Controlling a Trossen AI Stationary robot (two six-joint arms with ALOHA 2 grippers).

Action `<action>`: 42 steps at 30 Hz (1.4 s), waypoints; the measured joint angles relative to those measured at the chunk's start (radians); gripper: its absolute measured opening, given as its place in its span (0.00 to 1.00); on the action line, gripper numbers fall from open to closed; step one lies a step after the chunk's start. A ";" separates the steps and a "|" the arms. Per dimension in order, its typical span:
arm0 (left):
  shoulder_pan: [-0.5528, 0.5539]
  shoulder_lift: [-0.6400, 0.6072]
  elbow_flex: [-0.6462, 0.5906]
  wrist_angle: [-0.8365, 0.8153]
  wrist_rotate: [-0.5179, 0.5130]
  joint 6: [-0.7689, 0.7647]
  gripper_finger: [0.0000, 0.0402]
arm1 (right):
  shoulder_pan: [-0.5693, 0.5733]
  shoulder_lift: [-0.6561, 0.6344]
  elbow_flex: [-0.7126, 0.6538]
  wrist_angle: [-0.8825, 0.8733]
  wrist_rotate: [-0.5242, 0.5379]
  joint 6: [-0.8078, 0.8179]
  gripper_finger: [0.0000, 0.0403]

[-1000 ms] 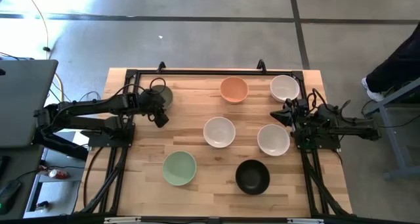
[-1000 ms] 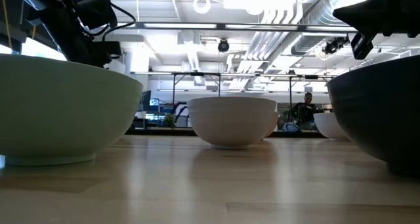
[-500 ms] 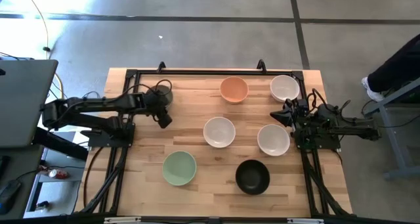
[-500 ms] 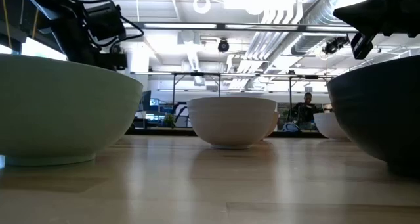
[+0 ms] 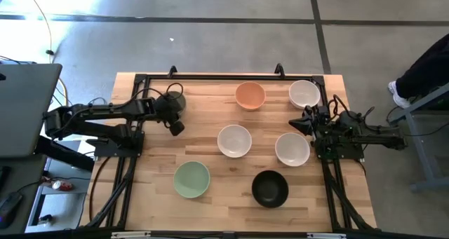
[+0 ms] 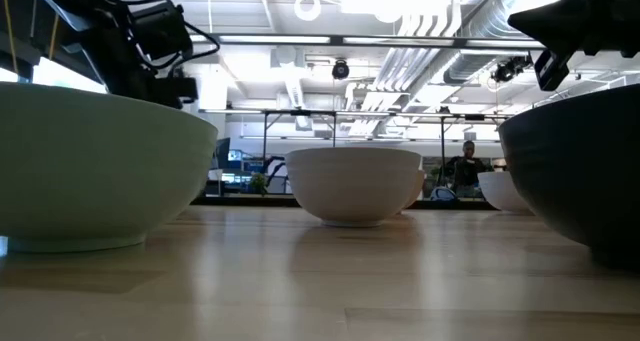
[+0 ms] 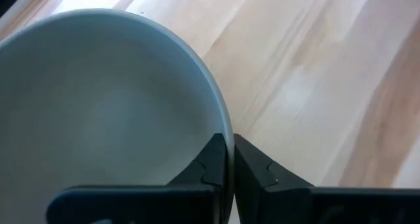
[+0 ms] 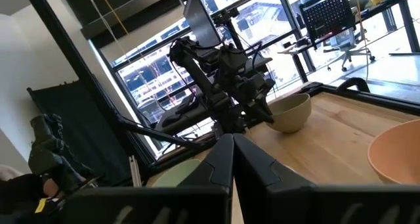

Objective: Nest bowls inside each other
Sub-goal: Stack the gray bowl on the center white bowl

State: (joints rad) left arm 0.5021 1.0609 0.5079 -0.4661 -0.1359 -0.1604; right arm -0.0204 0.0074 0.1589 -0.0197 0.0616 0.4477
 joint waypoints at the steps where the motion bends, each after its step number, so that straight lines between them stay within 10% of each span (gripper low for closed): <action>1: -0.003 -0.004 0.000 0.002 0.009 0.006 0.01 | 0.000 0.000 0.000 -0.001 0.000 0.000 0.00; 18: -0.152 -0.049 0.020 0.044 0.049 0.051 0.00 | -0.001 0.000 0.000 -0.062 0.034 0.024 0.00; 42: -0.251 0.135 0.480 -0.106 0.140 0.216 0.00 | -0.001 0.000 0.000 -0.097 0.061 0.027 0.00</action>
State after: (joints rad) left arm 0.2511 1.1964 0.9884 -0.5717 0.0037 0.0551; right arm -0.0212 0.0071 0.1591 -0.1165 0.1226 0.4744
